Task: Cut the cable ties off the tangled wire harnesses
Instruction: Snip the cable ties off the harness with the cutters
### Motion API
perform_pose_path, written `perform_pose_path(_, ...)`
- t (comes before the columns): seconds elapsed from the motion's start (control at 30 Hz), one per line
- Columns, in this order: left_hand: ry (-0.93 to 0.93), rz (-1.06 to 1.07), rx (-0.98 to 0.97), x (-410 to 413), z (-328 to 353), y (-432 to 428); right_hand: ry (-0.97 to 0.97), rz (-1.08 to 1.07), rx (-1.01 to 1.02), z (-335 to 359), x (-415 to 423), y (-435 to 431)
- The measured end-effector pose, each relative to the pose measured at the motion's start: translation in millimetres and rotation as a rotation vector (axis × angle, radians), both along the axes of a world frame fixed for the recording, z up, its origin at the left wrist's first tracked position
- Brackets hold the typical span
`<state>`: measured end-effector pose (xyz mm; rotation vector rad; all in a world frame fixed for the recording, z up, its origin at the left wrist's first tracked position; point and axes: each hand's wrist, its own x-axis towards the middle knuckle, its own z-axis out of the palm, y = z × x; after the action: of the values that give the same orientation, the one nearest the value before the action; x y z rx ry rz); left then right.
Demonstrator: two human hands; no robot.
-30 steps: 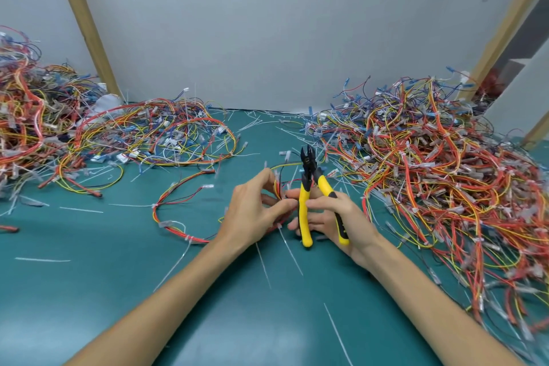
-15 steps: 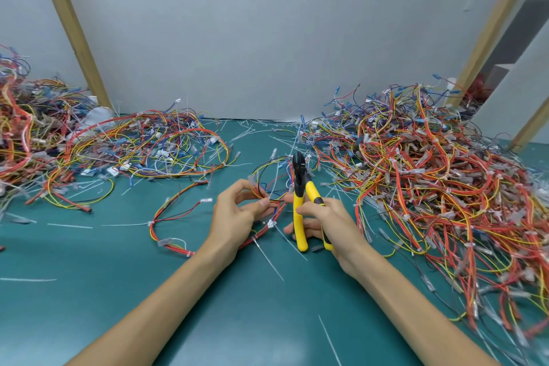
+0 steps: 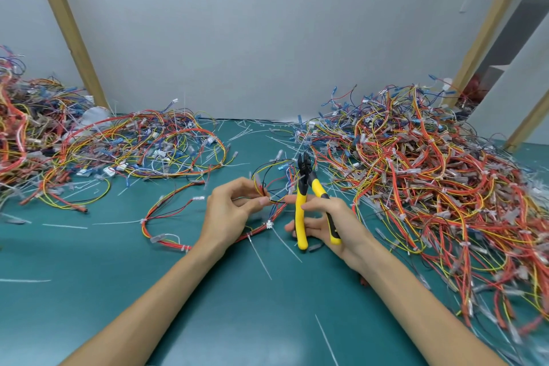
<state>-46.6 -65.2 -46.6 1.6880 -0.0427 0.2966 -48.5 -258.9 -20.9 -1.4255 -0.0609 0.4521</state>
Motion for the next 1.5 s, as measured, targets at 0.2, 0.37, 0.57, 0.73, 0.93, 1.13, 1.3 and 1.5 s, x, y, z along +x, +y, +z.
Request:
perform_pose_path(0.2, 0.044, 0.003, -0.171, -2, 4, 1, 0.018, -0.063, 0.149, -1, 2, -3)
perform_pose_path(0.37, 0.058, 0.027, -0.212, -1, 3, 2, 0.078, -0.102, 0.274, -1, 7, -9)
perform_pose_path(0.57, 0.040, 0.033, -0.222, 0, 2, 4, 0.102, -0.128, 0.219, 1, 8, -11)
perform_pose_path(0.73, 0.018, 0.057, -0.241, 2, 2, 5, 0.013, 0.023, 0.044, 5, 4, -12)
perform_pose_path(0.93, 0.022, 0.061, -0.251, 3, 0, 7, -0.093, 0.094, -0.127, 9, -4, -6)
perform_pose_path(1.13, 0.032, 0.057, -0.277, 3, 0, 7, -0.209, 0.075, -0.216, 13, -5, -8)
perform_pose_path(1.3, 0.036, 0.050, -0.286, 5, 0, 7, -0.274, 0.026, -0.253, 16, -1, -13)
perform_pose_path(1.5, 0.042, 0.041, -0.310, 4, 1, 7, -0.510, -0.092, -0.529, 7, 6, -19)
